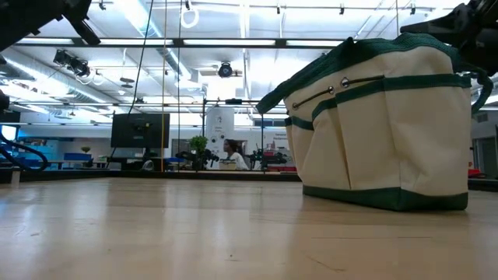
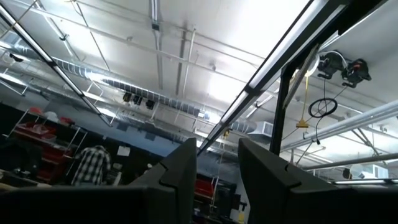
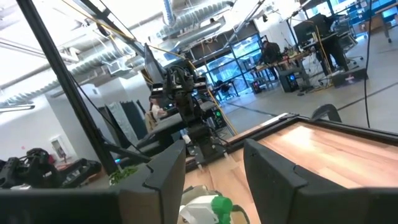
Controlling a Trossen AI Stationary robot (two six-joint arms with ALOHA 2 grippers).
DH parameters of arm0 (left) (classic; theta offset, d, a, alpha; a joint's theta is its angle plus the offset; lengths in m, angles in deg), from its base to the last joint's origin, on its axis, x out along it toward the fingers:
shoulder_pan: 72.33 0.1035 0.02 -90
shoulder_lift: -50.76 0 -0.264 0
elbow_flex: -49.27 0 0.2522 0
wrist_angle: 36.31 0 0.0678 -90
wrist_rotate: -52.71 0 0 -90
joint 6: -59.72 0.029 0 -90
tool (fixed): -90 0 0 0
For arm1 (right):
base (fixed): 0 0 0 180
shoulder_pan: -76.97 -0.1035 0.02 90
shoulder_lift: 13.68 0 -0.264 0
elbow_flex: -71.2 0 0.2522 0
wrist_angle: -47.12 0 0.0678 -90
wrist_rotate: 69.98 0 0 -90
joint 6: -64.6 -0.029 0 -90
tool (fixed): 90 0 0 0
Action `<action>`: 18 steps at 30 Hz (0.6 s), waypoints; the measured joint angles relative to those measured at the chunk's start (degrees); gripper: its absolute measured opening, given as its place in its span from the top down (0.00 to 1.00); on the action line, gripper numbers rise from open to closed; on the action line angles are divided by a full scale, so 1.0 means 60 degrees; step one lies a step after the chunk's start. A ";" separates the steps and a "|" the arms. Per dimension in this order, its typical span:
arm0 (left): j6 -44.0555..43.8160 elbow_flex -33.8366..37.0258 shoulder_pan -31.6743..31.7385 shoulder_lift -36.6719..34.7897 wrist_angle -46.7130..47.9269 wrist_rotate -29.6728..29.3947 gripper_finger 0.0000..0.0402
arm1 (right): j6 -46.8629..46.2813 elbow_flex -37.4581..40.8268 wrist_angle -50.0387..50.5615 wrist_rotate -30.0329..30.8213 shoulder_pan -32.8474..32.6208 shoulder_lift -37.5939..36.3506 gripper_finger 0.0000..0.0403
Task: Pick & Place Garden tools in Gardening bag
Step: Return to Home Position
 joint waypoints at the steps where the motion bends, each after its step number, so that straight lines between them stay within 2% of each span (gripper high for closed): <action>1: 0.0000 0.0000 0.0000 -0.0001 -0.0003 0.0000 0.69 | 0.0000 0.0000 -0.0002 0.0000 0.0000 0.0000 0.59; 7: 0.0220 0.0000 0.0000 -0.0009 0.0144 0.0012 0.69 | 0.0000 0.0000 -0.0004 0.0000 0.0000 0.0000 0.59; 11: 0.1058 0.0000 0.0000 -0.0011 0.1912 0.0511 0.69 | 0.0002 0.0000 -0.0004 0.0000 0.0000 0.0000 0.59; 18: 0.1091 0.0000 -0.0004 0.0001 0.4201 0.0687 0.69 | 0.0000 -0.0004 -0.0004 0.0000 0.0000 0.0000 0.59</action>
